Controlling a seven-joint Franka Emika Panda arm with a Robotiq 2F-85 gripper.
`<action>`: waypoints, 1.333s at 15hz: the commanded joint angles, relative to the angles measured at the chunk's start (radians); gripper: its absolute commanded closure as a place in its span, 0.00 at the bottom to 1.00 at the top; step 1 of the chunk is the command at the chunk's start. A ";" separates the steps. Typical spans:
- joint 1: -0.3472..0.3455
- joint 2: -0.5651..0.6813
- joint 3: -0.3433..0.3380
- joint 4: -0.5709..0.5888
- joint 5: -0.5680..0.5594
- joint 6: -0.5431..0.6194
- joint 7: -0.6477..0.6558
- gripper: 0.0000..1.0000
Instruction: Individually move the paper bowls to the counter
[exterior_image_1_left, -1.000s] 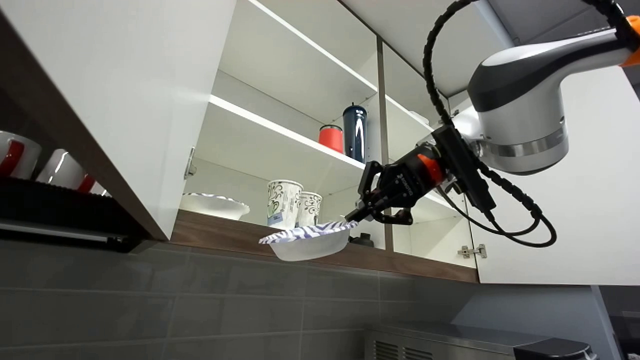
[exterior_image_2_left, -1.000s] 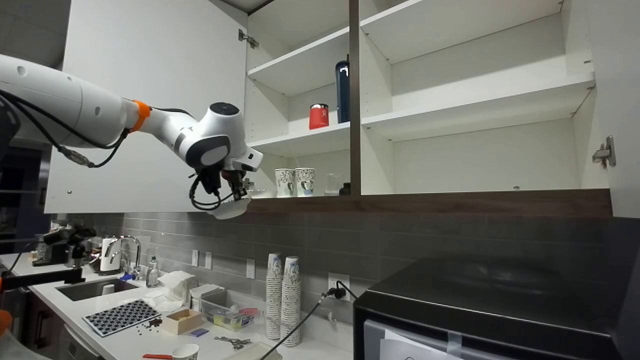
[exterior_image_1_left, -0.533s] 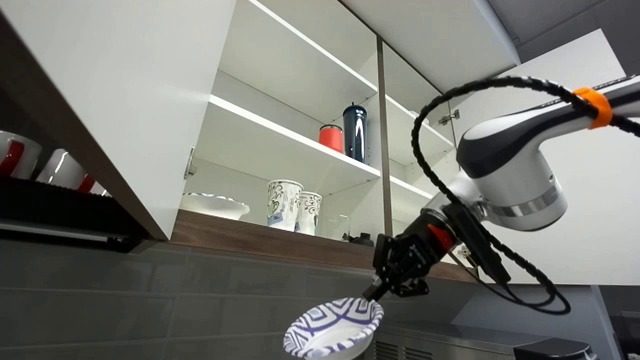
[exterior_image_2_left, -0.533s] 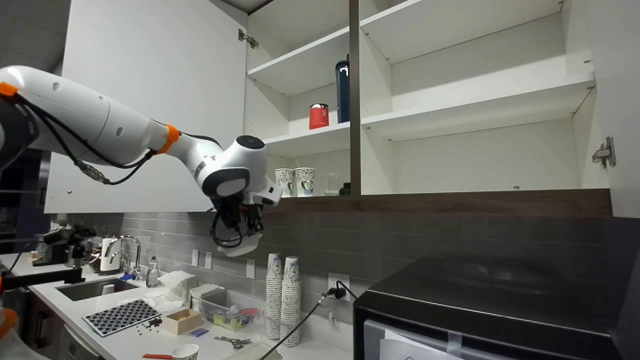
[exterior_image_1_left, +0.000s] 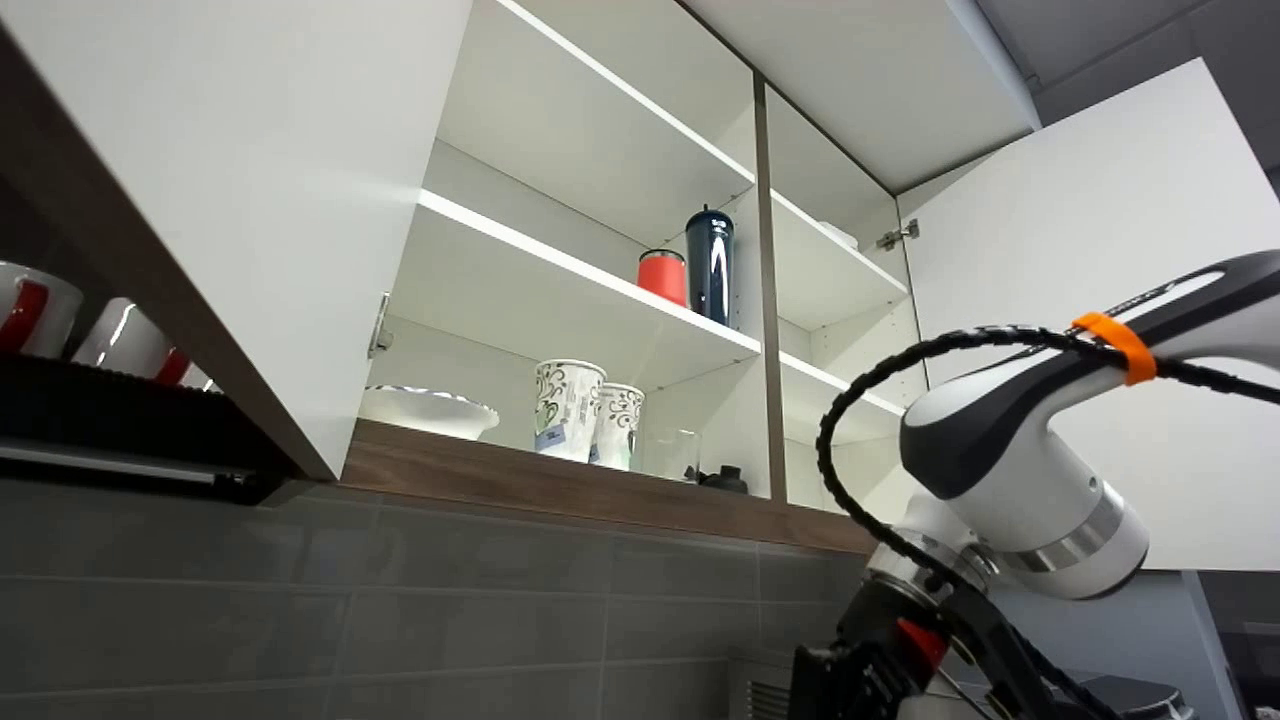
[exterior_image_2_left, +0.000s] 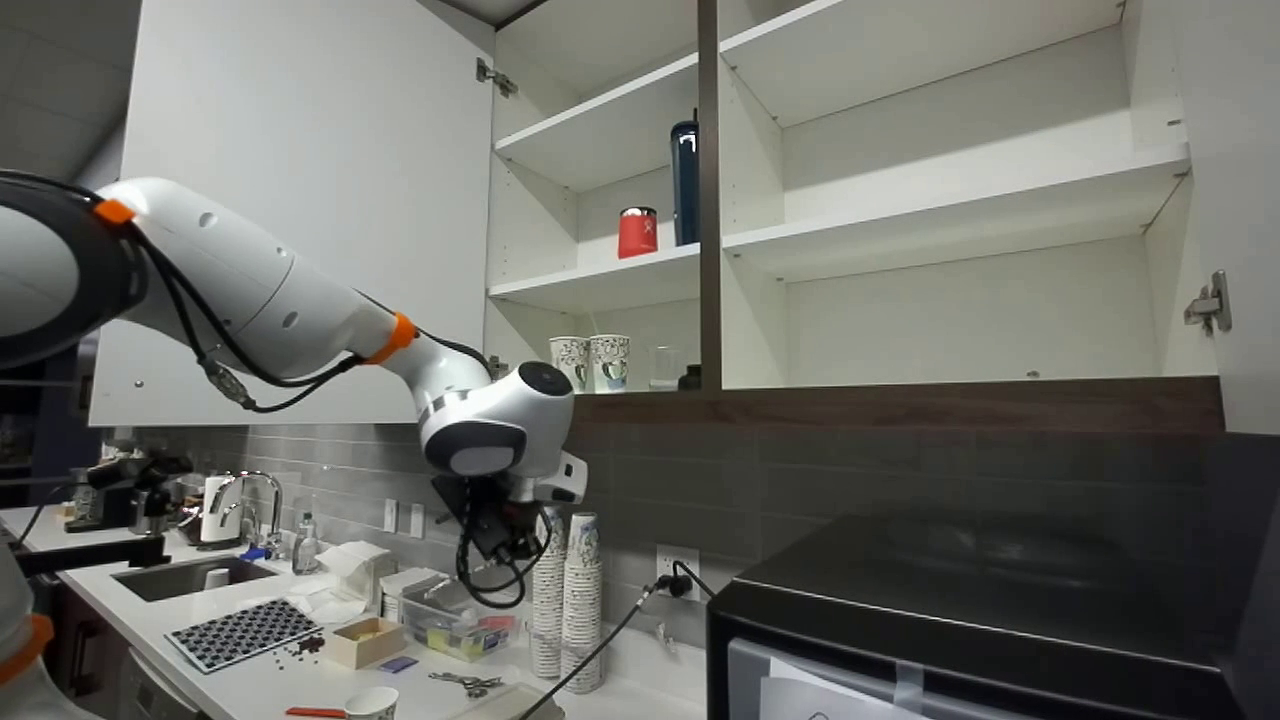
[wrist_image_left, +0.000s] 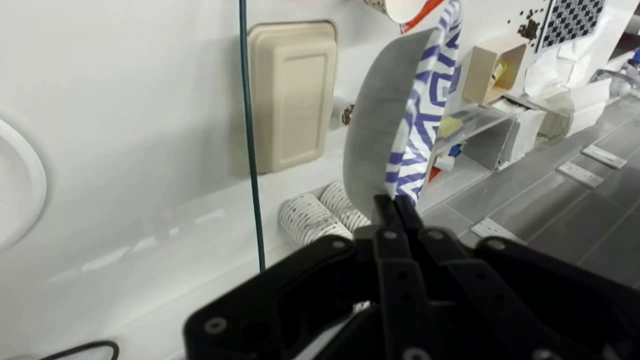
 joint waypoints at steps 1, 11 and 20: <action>-0.036 0.062 -0.004 -0.008 0.003 -0.060 -0.086 0.99; -0.069 0.131 0.040 0.004 -0.053 -0.009 -0.087 0.99; -0.128 0.433 0.010 0.039 0.017 -0.046 -0.499 0.99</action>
